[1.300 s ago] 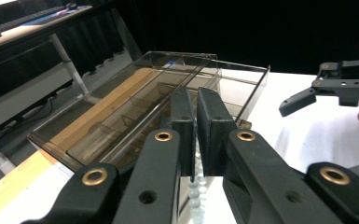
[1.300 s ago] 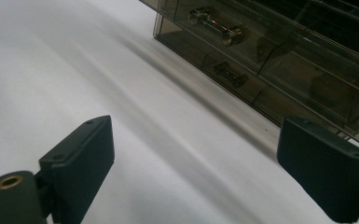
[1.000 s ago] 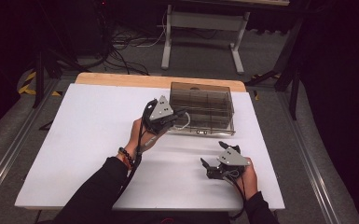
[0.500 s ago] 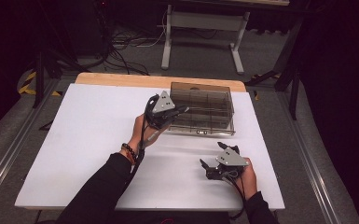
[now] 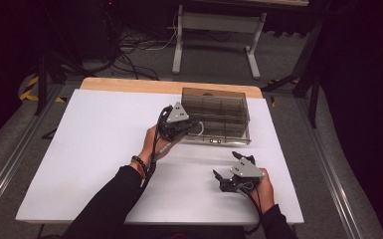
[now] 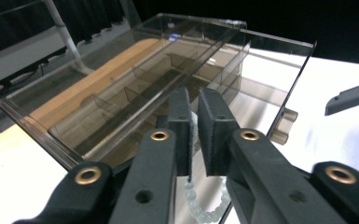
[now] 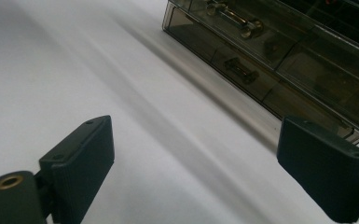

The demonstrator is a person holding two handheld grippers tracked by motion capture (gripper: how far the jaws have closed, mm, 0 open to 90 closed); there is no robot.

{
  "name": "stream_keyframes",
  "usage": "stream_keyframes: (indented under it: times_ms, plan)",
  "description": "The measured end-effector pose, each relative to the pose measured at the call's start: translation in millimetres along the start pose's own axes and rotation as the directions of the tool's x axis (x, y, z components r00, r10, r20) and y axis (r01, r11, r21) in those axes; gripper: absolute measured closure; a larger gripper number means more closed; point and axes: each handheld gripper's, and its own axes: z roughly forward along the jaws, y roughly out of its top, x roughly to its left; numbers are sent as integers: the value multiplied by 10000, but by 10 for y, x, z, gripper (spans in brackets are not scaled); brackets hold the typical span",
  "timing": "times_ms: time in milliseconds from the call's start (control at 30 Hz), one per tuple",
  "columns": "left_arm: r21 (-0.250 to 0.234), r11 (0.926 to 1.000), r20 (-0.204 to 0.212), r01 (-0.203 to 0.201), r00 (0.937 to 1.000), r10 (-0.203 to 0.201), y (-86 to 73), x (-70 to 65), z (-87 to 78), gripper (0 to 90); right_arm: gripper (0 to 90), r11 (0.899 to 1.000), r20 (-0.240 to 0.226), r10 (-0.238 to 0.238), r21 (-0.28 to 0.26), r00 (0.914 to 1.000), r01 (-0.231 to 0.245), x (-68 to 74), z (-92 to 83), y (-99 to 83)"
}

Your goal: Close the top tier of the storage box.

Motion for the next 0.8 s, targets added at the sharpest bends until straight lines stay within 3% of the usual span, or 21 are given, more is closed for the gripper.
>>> stream_keyframes:
  times_ms: [33, 333, 800]
  plan:
    - [109, 9999, -134, 53, 9999, -52, -25, -1, 16, 712, 117, 10000, -1, -18, 13, 10000, 18, 1, 2, 0]
    - [-209, 9997, -381, 101, 9992, -109, -121, 30, -45, 650, 126, 10000, 129, 92, -14, 9999, -91, -8, -3, 5]
    - [-640, 9965, -872, -532, 9951, 475, -234, -7, -316, 536, 154, 9989, 281, 458, 13, 9986, -458, -36, 0, 6]
